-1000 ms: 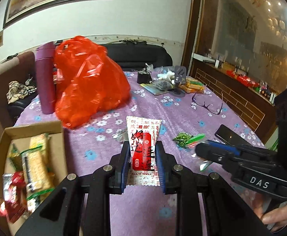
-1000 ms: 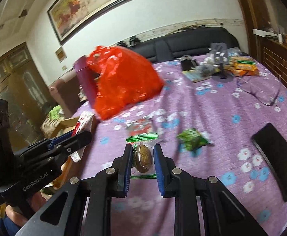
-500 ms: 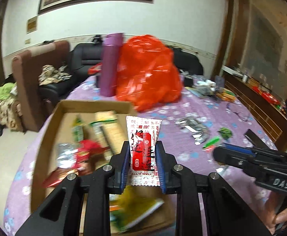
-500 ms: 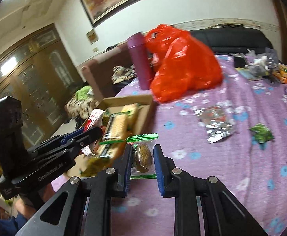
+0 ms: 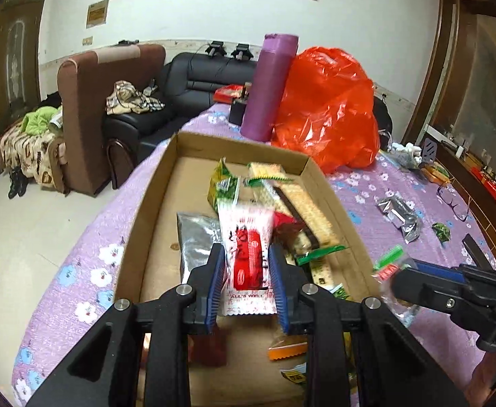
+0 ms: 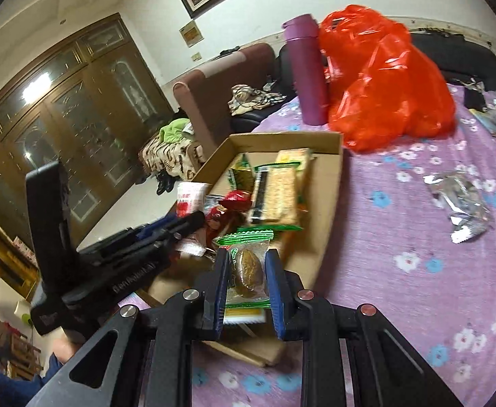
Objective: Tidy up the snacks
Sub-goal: 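Carry the sauce packet with the left tool while the right tool carries the bread pack, then open the left tool to drop the sauce packet while the right tool drops the bread pack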
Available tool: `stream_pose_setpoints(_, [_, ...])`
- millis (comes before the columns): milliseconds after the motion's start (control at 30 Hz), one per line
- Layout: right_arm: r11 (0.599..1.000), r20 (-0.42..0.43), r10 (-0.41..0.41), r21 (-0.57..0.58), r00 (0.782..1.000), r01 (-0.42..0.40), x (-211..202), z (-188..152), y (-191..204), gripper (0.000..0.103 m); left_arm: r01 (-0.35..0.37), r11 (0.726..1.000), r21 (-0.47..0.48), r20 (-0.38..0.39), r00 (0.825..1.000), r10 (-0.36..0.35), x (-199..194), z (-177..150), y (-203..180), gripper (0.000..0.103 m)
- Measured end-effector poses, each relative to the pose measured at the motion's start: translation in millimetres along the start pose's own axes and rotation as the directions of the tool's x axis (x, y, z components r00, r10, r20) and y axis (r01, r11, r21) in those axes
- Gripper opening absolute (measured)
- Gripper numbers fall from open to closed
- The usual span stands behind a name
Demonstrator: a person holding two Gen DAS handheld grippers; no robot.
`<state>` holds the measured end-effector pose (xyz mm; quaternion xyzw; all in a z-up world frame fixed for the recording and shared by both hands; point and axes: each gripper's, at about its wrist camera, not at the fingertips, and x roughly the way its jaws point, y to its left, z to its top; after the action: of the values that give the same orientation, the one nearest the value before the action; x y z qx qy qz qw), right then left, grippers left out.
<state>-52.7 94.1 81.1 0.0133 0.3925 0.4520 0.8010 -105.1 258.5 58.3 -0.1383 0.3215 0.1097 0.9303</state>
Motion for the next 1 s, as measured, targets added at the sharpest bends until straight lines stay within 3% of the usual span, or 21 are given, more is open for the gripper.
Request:
stream_pose_setpoints(567, [0.999,-0.023,-0.015,0.037,1.000,0.016,63.2,8.0,-11.1,0.025,-0.040,0.998,0.058,0.034,0.999,0.038,-0.9,-2.1,-13.9,0.026])
stream_pose_setpoints(1000, [0.999,0.008,-0.004,0.046,1.000,0.004,40.5,0.3,-15.3,0.027,-0.084,0.992,0.094,0.054,0.995,0.079,-2.2,-3.5,-19.9,0.027])
